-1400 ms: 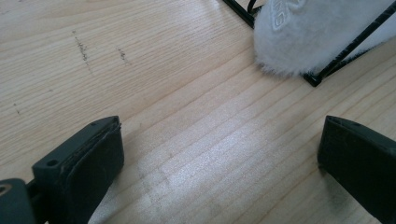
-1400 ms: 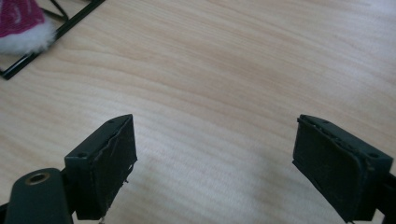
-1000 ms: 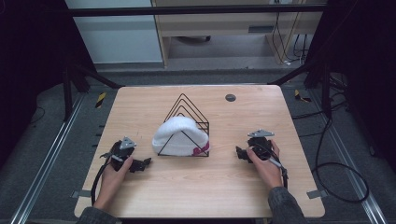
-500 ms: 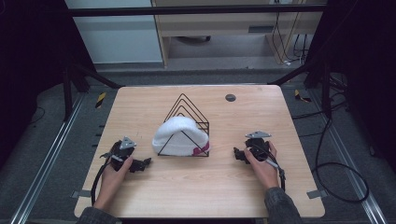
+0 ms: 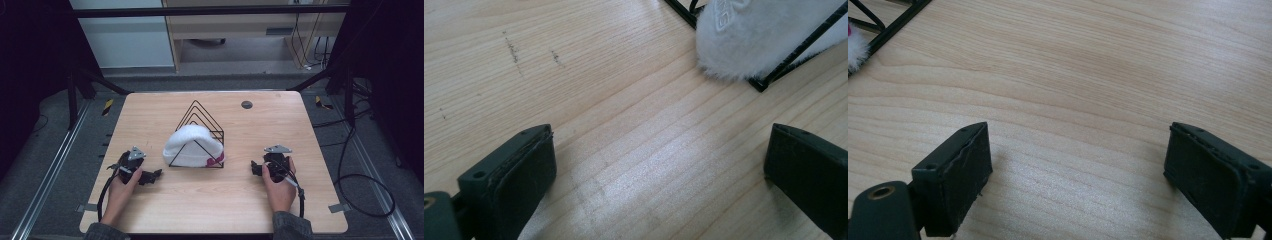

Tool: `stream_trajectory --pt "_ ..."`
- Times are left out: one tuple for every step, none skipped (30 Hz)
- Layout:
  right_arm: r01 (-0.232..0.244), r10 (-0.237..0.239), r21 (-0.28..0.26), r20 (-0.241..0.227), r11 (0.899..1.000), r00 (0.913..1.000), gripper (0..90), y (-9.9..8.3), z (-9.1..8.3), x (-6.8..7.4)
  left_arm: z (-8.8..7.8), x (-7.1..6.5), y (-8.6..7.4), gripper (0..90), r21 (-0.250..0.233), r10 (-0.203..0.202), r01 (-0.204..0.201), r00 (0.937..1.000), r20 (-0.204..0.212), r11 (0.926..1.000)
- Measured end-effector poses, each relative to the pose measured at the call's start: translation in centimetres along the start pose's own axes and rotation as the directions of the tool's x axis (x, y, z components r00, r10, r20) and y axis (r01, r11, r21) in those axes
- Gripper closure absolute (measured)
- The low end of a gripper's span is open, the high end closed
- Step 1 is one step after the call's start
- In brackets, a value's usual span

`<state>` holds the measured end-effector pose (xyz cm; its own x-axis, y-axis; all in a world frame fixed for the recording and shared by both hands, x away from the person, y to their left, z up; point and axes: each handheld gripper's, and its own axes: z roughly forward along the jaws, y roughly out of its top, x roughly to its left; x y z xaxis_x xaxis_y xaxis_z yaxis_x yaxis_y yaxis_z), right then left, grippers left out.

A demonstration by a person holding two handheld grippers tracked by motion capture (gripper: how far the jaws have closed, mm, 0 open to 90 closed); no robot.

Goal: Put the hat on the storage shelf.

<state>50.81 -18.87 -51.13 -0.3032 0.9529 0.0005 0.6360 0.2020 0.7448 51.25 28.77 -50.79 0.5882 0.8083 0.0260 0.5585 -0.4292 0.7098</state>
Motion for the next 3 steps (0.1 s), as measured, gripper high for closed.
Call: stream_trajectory --pt "0.0 0.0 0.0 0.0 1.0 1.0 11.7 0.0 0.0 0.0 0.0 0.0 0.0 0.0 0.0 0.0 0.0 1.0 0.0 1.0" --pt "0.0 0.0 0.0 0.0 1.0 1.0 11.7 0.0 0.0 0.0 0.0 0.0 0.0 0.0 0.0 0.0 0.0 1.0 0.0 1.0" --pt "0.001 -0.001 0.0 0.0 1.0 1.0 11.7 0.0 0.0 0.0 -0.01 0.0 0.0 0.0 0.0 0.0 0.0 1.0 0.0 1.0"
